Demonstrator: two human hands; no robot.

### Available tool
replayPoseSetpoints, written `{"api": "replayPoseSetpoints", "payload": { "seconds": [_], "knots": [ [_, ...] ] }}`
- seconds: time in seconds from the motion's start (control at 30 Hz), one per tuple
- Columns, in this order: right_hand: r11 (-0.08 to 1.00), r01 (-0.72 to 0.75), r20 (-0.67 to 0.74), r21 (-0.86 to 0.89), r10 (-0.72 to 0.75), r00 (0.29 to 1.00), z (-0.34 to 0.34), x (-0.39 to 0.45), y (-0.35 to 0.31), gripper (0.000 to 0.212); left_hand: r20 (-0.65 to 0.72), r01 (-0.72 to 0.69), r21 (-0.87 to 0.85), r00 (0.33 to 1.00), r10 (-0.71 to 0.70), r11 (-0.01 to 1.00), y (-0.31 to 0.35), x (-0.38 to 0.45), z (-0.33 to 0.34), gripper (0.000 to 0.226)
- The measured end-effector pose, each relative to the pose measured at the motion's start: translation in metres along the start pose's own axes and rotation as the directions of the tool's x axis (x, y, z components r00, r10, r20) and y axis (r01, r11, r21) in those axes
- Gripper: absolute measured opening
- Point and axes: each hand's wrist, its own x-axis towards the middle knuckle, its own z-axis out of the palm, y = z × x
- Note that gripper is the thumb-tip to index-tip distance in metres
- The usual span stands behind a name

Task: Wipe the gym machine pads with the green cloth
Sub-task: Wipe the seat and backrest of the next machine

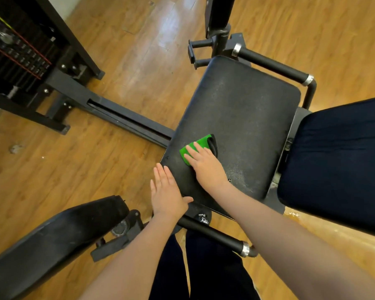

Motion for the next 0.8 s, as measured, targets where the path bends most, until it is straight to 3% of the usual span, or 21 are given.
{"api": "replayPoseSetpoints", "payload": {
  "seconds": [0.3,0.47,0.67,0.73,0.8],
  "knots": [
    [0.962,-0.274,0.002,-0.007,0.274,0.962,0.019,-0.116,0.058,0.081,0.031,-0.014,0.059,0.999,0.013,0.998,0.001,-0.001,-0.002,0.115],
    [0.899,-0.437,-0.018,0.041,0.438,0.899,0.031,-0.145,0.064,0.077,0.020,-0.026,0.076,0.999,0.025,0.997,0.001,0.001,-0.002,0.116],
    [0.740,-0.592,-0.052,0.319,0.637,0.769,0.009,-0.125,0.043,0.059,-0.016,-0.073,0.029,0.997,0.074,0.997,-0.008,-0.003,-0.003,0.112],
    [0.776,-0.532,-0.088,0.340,0.589,0.803,-0.001,-0.103,0.025,0.059,-0.040,-0.063,-0.009,0.997,0.063,0.998,-0.013,-0.006,0.001,0.110],
    [0.869,-0.376,-0.134,0.322,0.435,0.890,-0.010,-0.070,0.003,0.060,-0.072,-0.025,-0.049,0.997,0.021,0.998,-0.014,-0.009,0.006,0.111]
  ]
}}
